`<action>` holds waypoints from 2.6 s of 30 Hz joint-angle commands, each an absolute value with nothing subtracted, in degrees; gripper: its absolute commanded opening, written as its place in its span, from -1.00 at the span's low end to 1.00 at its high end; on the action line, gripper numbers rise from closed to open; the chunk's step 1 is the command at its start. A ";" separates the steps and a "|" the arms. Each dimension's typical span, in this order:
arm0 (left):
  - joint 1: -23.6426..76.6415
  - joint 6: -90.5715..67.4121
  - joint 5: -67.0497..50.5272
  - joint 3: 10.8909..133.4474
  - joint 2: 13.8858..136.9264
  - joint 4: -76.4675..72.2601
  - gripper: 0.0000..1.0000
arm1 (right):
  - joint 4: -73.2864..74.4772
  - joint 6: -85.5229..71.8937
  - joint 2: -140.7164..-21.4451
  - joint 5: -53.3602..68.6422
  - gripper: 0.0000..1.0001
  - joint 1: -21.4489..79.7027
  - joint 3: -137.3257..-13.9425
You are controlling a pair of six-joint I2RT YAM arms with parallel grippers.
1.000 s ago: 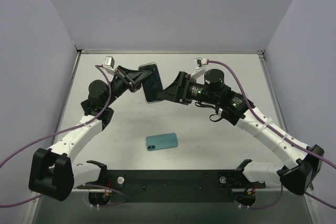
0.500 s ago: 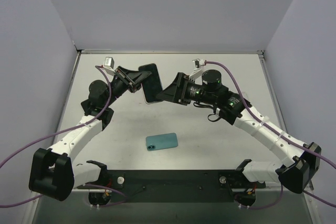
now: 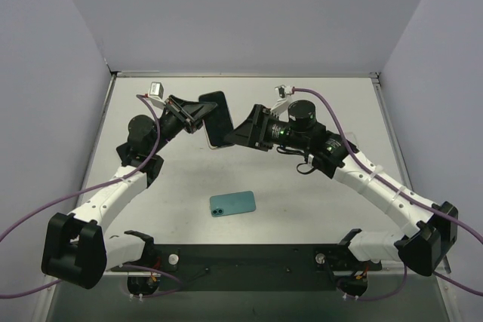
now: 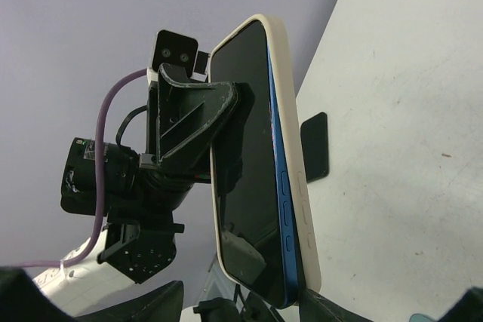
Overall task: Take the phone out of the phone case
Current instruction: Remove the phone case from the phone.
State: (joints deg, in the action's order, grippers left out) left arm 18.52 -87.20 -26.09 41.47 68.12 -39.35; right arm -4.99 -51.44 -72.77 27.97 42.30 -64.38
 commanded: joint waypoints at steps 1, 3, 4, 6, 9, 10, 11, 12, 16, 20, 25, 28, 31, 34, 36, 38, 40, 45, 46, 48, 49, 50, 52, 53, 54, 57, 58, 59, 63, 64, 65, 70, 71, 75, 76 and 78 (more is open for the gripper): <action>21.09 -98.79 -31.82 44.82 63.90 -51.68 -1.00 | -4.30 -50.45 -77.26 24.79 0.15 42.01 -61.09; 21.09 -98.79 -31.73 44.82 63.81 -51.68 -1.00 | -4.31 -50.45 -77.34 24.87 0.15 41.84 -61.08; 21.18 -98.79 -31.73 44.82 63.72 -51.59 -1.00 | -4.39 -50.45 -77.43 24.87 0.15 41.75 -61.00; 21.09 -98.79 -31.64 44.82 63.72 -51.59 -1.00 | -4.57 -50.54 -77.52 24.87 0.15 41.66 -60.91; 21.09 -98.88 -31.64 44.82 63.72 -51.59 -1.00 | -4.75 -50.62 -77.70 24.96 0.15 41.57 -60.56; 21.09 -98.88 -31.64 44.74 63.72 -51.50 -1.00 | -4.83 -50.80 -77.70 24.96 0.15 41.49 -60.47; 21.09 -98.88 -31.73 44.82 63.63 -51.50 -1.00 | -5.18 -50.89 -77.78 24.87 0.15 41.48 -60.12; 21.09 -98.88 -31.73 44.82 63.72 -51.50 -1.00 | -5.27 -50.98 -77.70 24.87 0.15 41.40 -60.03; 21.09 -98.88 -31.47 44.82 63.46 -51.33 -1.00 | -7.90 -53.07 -77.35 25.66 0.15 41.13 -58.63; 21.18 -98.61 -31.03 44.12 63.37 -51.24 -1.00 | -15.52 -56.76 -77.52 27.68 0.15 40.87 -57.31; 21.27 -98.61 -30.15 42.54 63.19 -51.94 -1.00 | -26.07 -62.57 -79.89 31.63 0.15 40.87 -57.22; 21.27 -98.61 -29.80 41.84 62.67 -52.03 -1.00 | -32.31 -67.49 -81.64 33.75 0.15 40.87 -57.30; 21.27 -98.53 -29.53 41.40 62.40 -52.12 -1.00 | -38.29 -72.06 -83.75 35.59 0.15 40.87 -57.22; 21.27 -98.44 -29.44 41.22 62.14 -52.12 -1.00 | -40.42 -74.09 -85.25 36.12 0.15 40.87 -57.57; 21.36 -98.09 -29.53 41.40 62.14 -51.95 -1.00 | -40.87 -74.35 -85.60 35.77 0.15 40.87 -57.57; 21.44 -97.91 -29.62 41.22 62.14 -51.86 -1.00 | -40.96 -74.18 -86.04 34.72 0.15 40.78 -57.92; 21.79 -97.65 -29.97 40.70 62.31 -51.94 -1.00 | -41.39 -74.18 -86.57 33.93 0.15 40.43 -58.27; 23.29 -97.21 -29.62 38.50 61.79 -52.03 -1.00 | -41.75 -74.27 -88.67 31.56 0.14 39.11 -60.37; 23.64 -97.12 -29.10 37.63 61.44 -51.94 -1.00 | -41.57 -74.35 -89.03 31.38 0.13 39.02 -60.82; 24.61 -96.60 -28.83 37.18 61.26 -51.33 -1.00 | -41.66 -74.36 -90.34 31.03 0.08 38.76 -62.30; 25.04 -96.42 -28.39 36.92 61.09 -51.24 -1.00 | -41.14 -74.27 -90.87 31.03 0.07 38.76 -62.92; 25.66 -96.16 -28.21 36.74 61.17 -51.15 -1.00 | -41.22 -74.35 -91.40 31.03 0.03 38.67 -63.54; 26.28 -95.98 -27.95 36.65 61.43 -51.15 -1.00 | -40.96 -74.36 -93.16 31.20 -0.02 38.67 -65.20; 26.63 -95.89 -27.86 36.56 61.52 -51.24 -1.00 | -41.13 -74.62 -93.69 31.20 -0.09 38.76 -65.56; 26.80 -95.71 -27.86 36.65 61.52 -51.24 -1.00 | -41.65 -75.23 -94.47 31.20 -0.14 38.76 -65.65; 27.16 -95.36 -27.77 36.56 61.70 -51.06 -1.00 | -43.24 -75.93 -95.71 31.99 -0.41 38.58 -66.09; 27.16 -95.27 -28.03 36.56 61.96 -51.06 -1.00 | -44.37 -76.63 -95.89 32.69 -0.48 38.58 -66.01; 27.25 -95.19 -28.21 36.56 62.22 -51.33 -1.00 | -44.73 -76.90 -96.06 33.13 -0.60 38.50 -65.92; 27.33 -94.75 -29.26 36.39 63.63 -52.47 -1.00 | -46.67 -77.78 -95.98 35.15 -1.00 38.58 -65.92; 27.33 -94.57 -29.70 36.47 64.76 -52.82 -1.00 | -46.93 -77.96 -95.89 35.33 -1.00 38.58 -65.74; 27.33 -94.57 -30.49 36.82 65.56 -54.21 -1.00 | -47.28 -78.22 -95.63 35.42 -1.00 38.41 -65.31; 27.25 -92.03 -36.47 40.24 70.13 -55.90 -0.98 | -45.97 -78.75 -90.63 32.88 -1.00 36.31 -58.46; 27.25 -91.06 -37.17 40.51 70.22 -53.90 -0.82 | -45.18 -78.14 -89.57 32.00 -1.00 35.60 -57.14; 27.25 -84.40 -38.76 41.13 69.44 -46.86 0.14 | -38.42 -75.16 -81.41 26.73 -1.00 32.26 -50.37; 27.25 -83.33 -38.85 41.05 69.00 -45.37 0.39 | -35.19 -74.54 -80.17 24.46 -1.00 31.47 -48.36; 27.51 -80.43 -39.28 40.70 68.56 -41.50 0.51 | -31.14 -72.87 -77.19 22.51 -1.00 30.85 -46.77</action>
